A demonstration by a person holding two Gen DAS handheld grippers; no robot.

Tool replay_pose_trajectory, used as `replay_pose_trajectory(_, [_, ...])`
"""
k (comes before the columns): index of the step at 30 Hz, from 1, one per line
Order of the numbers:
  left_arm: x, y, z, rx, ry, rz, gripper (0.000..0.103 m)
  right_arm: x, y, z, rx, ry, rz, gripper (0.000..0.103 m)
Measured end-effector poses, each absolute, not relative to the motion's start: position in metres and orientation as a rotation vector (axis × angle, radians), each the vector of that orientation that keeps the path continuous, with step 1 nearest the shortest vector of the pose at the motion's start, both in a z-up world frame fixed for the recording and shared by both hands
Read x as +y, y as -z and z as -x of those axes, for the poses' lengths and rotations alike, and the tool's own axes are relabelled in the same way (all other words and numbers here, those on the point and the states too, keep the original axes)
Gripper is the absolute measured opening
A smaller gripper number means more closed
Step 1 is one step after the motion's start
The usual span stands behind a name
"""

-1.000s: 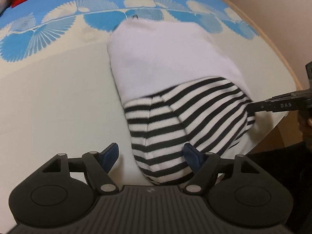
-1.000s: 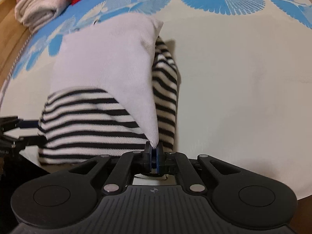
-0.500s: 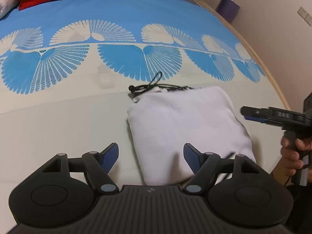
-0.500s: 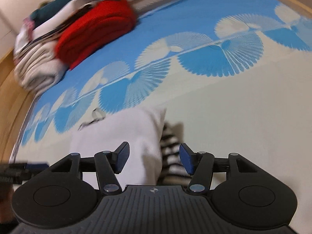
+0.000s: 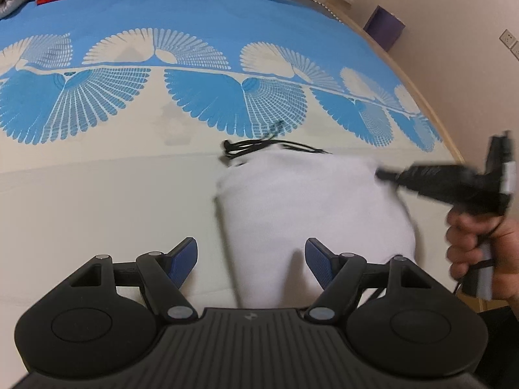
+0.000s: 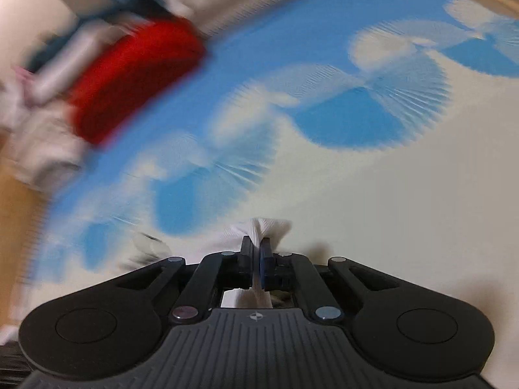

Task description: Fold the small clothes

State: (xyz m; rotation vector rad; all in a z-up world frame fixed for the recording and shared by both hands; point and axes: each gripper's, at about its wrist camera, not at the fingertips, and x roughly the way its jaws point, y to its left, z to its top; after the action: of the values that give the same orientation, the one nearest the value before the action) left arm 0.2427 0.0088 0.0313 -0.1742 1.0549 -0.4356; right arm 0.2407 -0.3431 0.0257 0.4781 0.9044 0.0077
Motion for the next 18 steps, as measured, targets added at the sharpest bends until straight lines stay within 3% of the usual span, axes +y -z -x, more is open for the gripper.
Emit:
replay_pose_trajectory(2, [0.010,-0.029,-0.242,1.063,0.437,0.174,0.078,-0.340,-0.011,-0.243,0.976,0.045,-0.438,0.003])
replay_pose_trajectory(5, [0.013,-0.027,-0.239,1.076,0.434,0.190,0.078,-0.334,-0.022,-0.238,0.928,0.015,-0.408,0.010])
replay_pose_trajectory(9, [0.019,-0.025,-0.238,1.094,0.445,0.259,0.078,-0.341,-0.042,-0.217,0.844,0.004,-0.418,0.043])
replay_pose_trajectory(13, [0.023,-0.017,-0.245,1.133,0.451,0.365,0.079,-0.360,-0.039,-0.196,0.901,-0.113,-0.531,0.055])
replay_pose_trajectory(17, [0.022,-0.002,-0.252,1.187,0.435,0.446,0.079,-0.353,-0.027,-0.180,1.005,-0.240,-0.462,0.055])
replay_pose_trajectory(18, [0.022,0.001,-0.254,1.198,0.435,0.455,0.079,-0.348,-0.025,-0.177,1.013,-0.254,-0.400,0.029])
